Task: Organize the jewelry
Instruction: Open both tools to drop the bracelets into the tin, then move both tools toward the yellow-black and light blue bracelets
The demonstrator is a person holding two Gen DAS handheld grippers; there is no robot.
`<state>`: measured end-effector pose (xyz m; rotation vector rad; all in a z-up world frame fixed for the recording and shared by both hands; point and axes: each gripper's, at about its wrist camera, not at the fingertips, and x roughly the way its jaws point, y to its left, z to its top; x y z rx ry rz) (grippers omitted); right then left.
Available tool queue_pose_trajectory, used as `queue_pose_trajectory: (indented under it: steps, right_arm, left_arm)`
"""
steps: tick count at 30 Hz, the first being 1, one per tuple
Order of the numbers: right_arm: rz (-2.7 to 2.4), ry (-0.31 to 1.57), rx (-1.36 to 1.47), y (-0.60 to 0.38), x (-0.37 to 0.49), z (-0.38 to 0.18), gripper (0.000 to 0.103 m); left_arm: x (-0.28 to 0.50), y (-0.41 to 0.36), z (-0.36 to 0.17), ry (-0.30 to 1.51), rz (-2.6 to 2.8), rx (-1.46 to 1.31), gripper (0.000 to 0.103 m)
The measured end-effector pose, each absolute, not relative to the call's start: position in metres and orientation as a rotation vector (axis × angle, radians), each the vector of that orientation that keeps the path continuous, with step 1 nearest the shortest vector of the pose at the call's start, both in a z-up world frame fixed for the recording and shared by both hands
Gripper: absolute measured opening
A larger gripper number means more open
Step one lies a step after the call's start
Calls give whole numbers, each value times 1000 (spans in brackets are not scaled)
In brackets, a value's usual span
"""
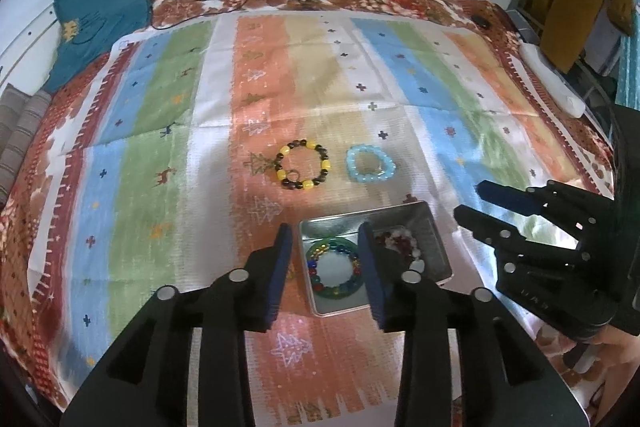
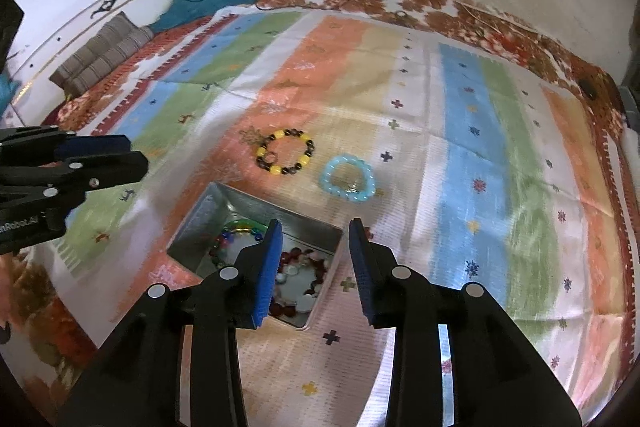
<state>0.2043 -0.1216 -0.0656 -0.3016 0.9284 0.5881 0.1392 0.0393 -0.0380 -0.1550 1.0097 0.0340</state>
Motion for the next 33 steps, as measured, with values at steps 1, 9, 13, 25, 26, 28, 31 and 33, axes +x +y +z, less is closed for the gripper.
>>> queue_pose_trajectory:
  steps: [1, 9, 13, 25, 26, 28, 31, 33]
  right_arm:
    - [581, 932, -304, -122, 206, -67, 37]
    - [550, 945, -291, -126, 215, -71, 46]
    - [537, 956, -292, -126, 220, -74, 51]
    - [477, 969, -286, -128, 242, -80, 63]
    - [473, 971, -290, -127, 244, -82, 63]
    - [467, 973, -297, -126, 248, -84, 64]
    - [455, 978, -298, -125, 254, -87, 64]
    - [451, 982, -299, -125, 258, -89, 64]
  left_arm:
    - [140, 40, -39, 1011, 37, -156, 40]
    - [143, 48, -43, 1010, 67, -166, 51]
    - [144, 49, -44, 1010, 73, -168, 58]
    - [158, 65, -56, 1031, 139, -176, 72]
    - [160, 66, -57, 1032, 144, -178, 72]
    - [164, 67, -58, 1031, 152, -180, 72]
    - [170, 67, -60, 1032, 152, -167, 74]
    - [174, 67, -63, 1035, 156, -155, 75]
